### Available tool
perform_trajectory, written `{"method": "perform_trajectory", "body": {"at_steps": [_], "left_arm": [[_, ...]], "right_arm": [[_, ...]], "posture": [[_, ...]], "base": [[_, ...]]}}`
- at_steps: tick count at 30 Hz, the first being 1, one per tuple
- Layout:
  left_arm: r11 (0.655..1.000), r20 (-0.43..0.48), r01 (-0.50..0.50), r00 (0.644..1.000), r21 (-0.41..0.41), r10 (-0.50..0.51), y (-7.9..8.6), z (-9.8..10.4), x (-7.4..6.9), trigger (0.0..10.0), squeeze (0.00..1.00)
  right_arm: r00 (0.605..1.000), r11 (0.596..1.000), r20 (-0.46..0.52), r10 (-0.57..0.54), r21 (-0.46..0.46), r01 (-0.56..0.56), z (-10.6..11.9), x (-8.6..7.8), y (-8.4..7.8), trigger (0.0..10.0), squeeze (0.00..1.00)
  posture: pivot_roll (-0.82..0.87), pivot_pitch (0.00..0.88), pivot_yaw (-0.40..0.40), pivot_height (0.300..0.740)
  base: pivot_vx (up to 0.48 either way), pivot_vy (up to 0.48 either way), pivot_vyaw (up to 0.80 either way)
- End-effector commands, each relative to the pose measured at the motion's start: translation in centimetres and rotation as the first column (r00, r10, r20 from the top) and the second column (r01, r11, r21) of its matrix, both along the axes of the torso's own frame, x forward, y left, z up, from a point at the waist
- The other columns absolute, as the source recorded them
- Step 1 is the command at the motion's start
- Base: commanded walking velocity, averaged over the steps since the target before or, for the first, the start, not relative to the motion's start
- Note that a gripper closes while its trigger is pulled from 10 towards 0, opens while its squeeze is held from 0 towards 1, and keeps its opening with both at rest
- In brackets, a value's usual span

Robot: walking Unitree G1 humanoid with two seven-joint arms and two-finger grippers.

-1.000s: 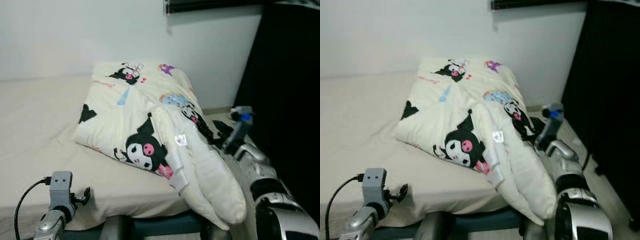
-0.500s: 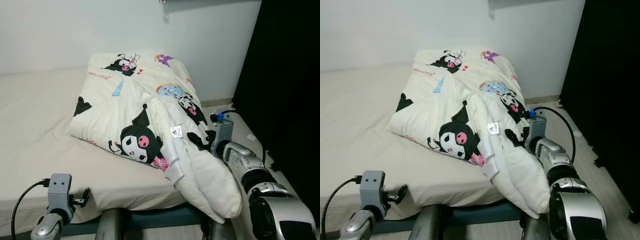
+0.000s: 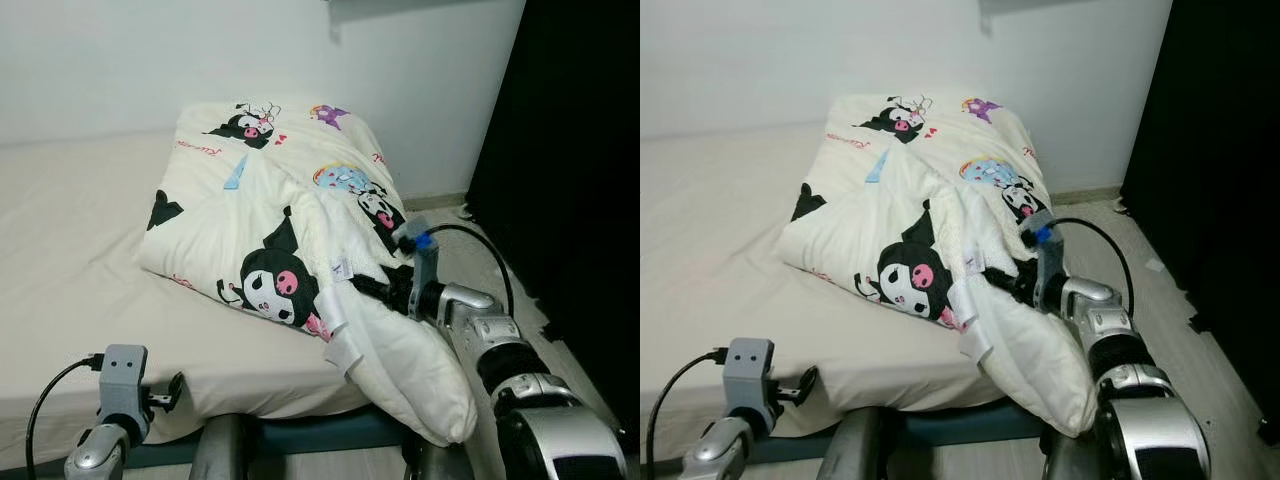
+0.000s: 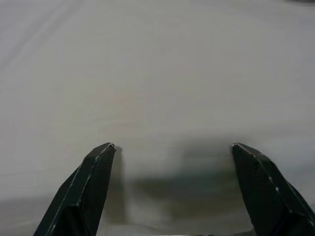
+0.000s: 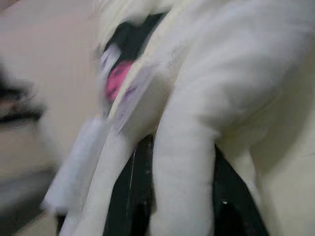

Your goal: Clean up the room

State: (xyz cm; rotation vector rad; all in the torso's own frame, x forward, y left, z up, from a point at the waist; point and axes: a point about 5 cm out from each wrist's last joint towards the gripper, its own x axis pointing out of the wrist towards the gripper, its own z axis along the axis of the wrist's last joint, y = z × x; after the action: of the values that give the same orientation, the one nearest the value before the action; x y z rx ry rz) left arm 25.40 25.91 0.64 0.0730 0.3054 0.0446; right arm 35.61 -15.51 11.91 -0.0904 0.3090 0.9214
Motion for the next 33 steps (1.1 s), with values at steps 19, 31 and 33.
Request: {"method": "perform_trajectory", "body": {"at_steps": [19,31,33], "left_arm": [[0.987,0.292,-0.157,0.946,0.021,0.144,4.9,8.7,4.8,10.0,0.0],[0.988,0.368,-0.137,0.924,0.066,0.103,4.3,11.1,6.1,10.0,0.0],[0.983,0.378,-0.16,0.918,0.088,0.116,5.0,11.7,6.2,10.0,0.0]], "right_arm": [[0.808,0.701,-0.355,0.471,-0.405,-0.587,-12.5,-13.9,4.0,10.0,0.0],[0.887,0.72,-0.307,0.344,-0.52,-0.459,-11.8,-13.1,1.4,10.0,1.0],[0.871,0.713,-0.335,0.358,-0.504,-0.487,-12.1,-13.6,1.2,10.0,1.0]], "posture": [[0.15,0.12,0.015,0.511],[0.13,0.095,-0.001,0.511],[0.12,0.086,-0.005,0.511]], "base": [[0.0,0.0,0.0],[0.0,0.0,0.0],[0.0,0.0,0.0]]}}
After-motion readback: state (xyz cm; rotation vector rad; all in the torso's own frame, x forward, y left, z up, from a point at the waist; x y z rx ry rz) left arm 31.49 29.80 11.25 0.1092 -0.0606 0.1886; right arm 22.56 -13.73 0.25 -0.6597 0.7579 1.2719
